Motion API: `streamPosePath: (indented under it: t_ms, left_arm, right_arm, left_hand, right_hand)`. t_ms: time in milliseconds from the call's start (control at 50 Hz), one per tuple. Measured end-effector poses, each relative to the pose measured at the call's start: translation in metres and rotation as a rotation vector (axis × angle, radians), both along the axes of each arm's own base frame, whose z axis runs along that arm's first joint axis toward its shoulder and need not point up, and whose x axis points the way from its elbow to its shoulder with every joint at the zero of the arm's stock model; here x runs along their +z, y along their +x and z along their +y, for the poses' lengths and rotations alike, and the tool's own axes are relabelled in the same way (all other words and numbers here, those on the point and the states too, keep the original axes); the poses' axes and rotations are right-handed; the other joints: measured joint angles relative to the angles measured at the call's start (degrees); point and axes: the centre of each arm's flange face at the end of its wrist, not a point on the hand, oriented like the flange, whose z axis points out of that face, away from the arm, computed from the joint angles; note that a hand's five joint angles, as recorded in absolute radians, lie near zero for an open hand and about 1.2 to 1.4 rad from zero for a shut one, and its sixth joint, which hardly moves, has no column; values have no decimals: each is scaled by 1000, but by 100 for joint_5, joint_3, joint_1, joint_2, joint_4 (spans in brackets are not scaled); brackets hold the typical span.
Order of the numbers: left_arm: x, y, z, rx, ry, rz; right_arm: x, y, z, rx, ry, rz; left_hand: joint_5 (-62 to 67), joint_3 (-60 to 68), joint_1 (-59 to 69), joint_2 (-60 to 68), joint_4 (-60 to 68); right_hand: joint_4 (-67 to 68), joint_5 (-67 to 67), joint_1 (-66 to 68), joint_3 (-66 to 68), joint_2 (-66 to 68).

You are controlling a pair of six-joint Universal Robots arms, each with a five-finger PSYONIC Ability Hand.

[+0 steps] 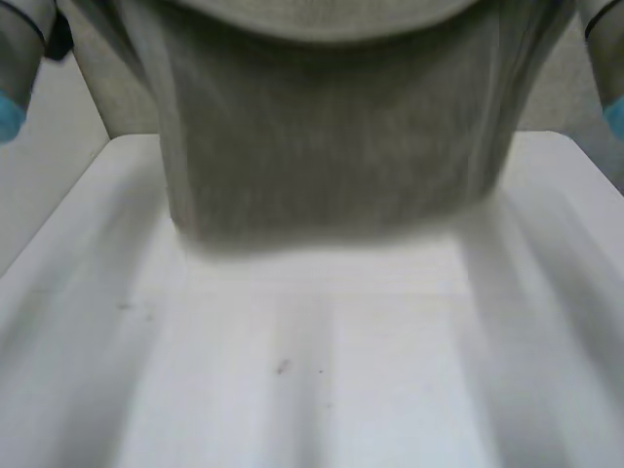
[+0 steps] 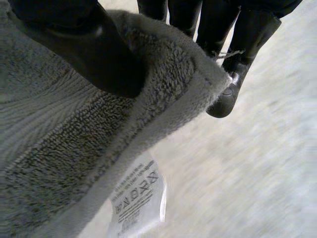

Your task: Fold the towel.

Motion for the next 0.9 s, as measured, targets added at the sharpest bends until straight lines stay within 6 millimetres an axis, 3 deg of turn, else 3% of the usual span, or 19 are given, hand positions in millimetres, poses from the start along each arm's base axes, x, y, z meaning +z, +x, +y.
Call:
streamPosePath:
  t_ms: [60,100,160,220,300,500,620,680,740,800,900]
  left_arm:
    - [24,1,6,-14,-89,76]
    - [27,1,8,-24,-94,102]
    - [22,2,9,-40,-68,129]
    - [1,2,8,-47,14,133]
    - [-43,4,5,-42,153,109]
    - [-183,3,15,-65,443,-3]
    - [-244,3,30,-85,529,-124]
    - [-259,7,40,-80,562,-187]
    - [-259,14,51,-67,587,-229]
    - [-248,26,67,-43,615,-262]
    - [-223,46,102,-18,678,-276]
  right_arm:
    - [21,-4,6,20,-84,-73]
    - [24,-5,8,31,-90,-91]
    - [16,-6,11,48,-52,-94]
    - [-6,-5,11,67,30,-65]
    - [-51,0,11,100,171,1]
    - [-195,5,19,151,533,214]
    - [-253,-3,27,132,672,320]
    - [-263,-11,33,113,717,349]
    - [-257,-20,41,97,740,357]
    - [-239,-31,57,80,764,358]
    - [-202,-56,102,51,843,372]
  left_hand:
    - [0,0,0,0,0]
    - [0,0,0,0,0]
    - [0,0,0,0,0]
    - [0,0,0,0,0]
    - [0,0,0,0,0]
    - [0,2,0,1,1]
    - [0,2,2,1,1]
    - [0,2,2,1,1]
    - [0,2,2,1,1]
    - [0,2,2,1,1]
    - [0,2,2,1,1]
  right_hand:
    - [0,0,5,0,0]
    - [0,0,7,0,0]
    - [0,0,9,0,0]
    - [0,0,10,0,0]
    - [0,0,10,0,0]
    - [0,0,10,0,0]
    - [0,0,10,0,0]
    - [0,0,10,0,0]
    - [0,0,10,0,0]
    - [0,0,10,0,0]
    - [0,0,10,0,0]
